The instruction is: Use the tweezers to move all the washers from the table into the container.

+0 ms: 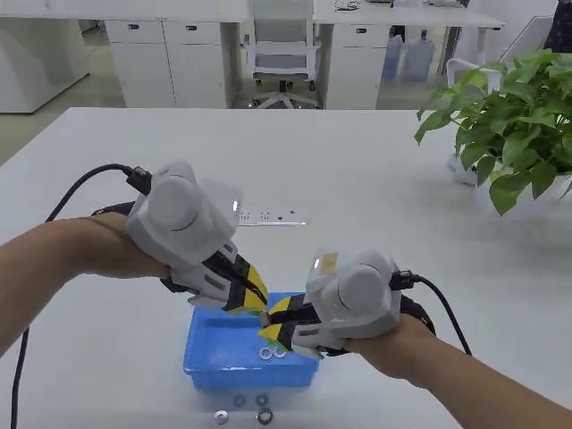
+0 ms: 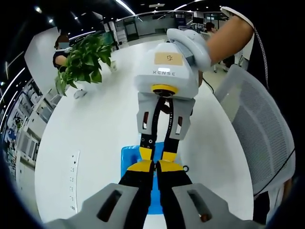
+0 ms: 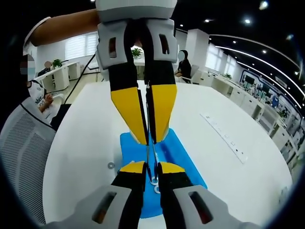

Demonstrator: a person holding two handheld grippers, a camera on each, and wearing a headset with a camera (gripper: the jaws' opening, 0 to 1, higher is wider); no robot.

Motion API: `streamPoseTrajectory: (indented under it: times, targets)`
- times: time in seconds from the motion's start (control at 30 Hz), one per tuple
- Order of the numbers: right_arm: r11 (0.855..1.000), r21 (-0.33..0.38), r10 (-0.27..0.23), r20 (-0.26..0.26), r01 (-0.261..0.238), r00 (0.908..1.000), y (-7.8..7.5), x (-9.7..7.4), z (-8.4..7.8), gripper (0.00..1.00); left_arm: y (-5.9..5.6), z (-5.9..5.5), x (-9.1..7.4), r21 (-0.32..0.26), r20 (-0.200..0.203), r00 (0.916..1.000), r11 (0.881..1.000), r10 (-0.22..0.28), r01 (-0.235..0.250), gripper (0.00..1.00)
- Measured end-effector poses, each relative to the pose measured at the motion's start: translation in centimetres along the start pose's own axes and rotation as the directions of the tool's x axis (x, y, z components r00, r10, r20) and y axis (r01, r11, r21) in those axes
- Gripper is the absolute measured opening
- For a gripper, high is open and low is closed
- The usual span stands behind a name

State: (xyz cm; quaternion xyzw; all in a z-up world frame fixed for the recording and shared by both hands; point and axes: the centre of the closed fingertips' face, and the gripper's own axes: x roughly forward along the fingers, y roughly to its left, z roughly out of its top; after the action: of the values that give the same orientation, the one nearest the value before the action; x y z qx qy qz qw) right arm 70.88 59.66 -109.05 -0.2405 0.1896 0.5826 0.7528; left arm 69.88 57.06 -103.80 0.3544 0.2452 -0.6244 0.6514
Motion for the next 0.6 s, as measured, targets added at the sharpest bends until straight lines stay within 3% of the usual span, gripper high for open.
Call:
streamPoseTrajectory:
  times: [0.33,0.6]
  targets:
    - [1.000,-0.020,0.006,0.002,-0.006,1.0000,2.0,-1.2,0.9,0.11,-2.2,1.1,-1.0,0.006,0.001,1.0000,1.000,0.008,-0.008,0.06]
    - [1.000,-0.017,0.016,0.002,-0.016,0.9999,3.9,-1.4,0.6,0.11,-4.1,1.0,-1.0,0.003,-0.002,1.0000,1.000,0.006,-0.006,0.06]
